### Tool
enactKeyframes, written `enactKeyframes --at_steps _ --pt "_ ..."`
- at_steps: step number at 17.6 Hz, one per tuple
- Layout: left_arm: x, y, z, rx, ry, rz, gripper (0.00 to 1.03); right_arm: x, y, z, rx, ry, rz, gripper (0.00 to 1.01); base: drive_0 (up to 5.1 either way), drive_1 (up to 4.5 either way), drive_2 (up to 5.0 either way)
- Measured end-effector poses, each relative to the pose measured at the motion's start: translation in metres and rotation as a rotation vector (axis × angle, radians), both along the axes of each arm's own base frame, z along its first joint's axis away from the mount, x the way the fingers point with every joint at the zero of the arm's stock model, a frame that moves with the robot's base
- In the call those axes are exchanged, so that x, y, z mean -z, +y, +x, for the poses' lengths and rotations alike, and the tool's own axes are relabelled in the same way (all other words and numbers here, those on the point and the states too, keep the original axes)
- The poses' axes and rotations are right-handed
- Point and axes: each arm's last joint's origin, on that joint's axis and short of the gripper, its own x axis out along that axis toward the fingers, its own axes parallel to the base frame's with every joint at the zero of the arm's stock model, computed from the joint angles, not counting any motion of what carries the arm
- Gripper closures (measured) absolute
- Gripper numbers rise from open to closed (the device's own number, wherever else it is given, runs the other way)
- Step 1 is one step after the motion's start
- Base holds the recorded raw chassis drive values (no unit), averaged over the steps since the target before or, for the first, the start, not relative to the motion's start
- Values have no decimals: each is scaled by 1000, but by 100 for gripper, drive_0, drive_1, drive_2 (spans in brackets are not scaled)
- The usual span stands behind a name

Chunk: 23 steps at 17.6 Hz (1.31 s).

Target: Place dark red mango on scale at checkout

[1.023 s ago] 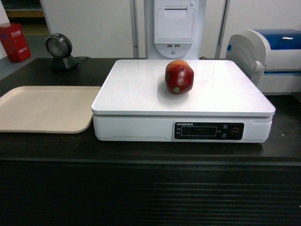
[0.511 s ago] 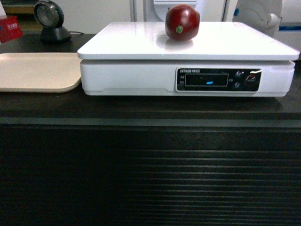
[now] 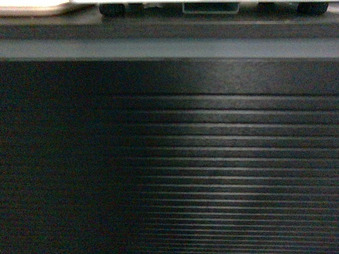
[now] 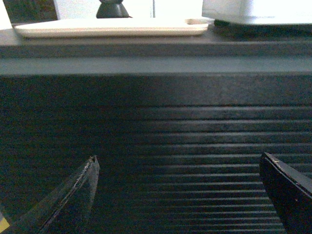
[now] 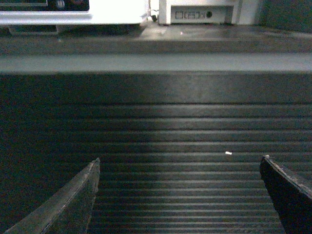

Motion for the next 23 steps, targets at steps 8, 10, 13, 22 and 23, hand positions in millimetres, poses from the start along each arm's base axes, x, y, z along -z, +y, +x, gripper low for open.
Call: enactKeyframes --at_steps 8,10,13,22,23 --pt "0 0 0 1 0 0 5 0 0 0 1 -1 1 3 0 0 0" --pt "0 0 0 -1 4 0 5 0 0 0 -1 4 1 3 0 0 0" --pt "0 0 0 0 3 0 5 0 0 0 1 2 0 3 0 0 0" --pt "0 0 0 0 2 0 5 0 0 0 0 1 1 3 0 0 0" --pt "0 0 0 0 2 0 5 0 0 0 0 0 1 3 0 0 0"
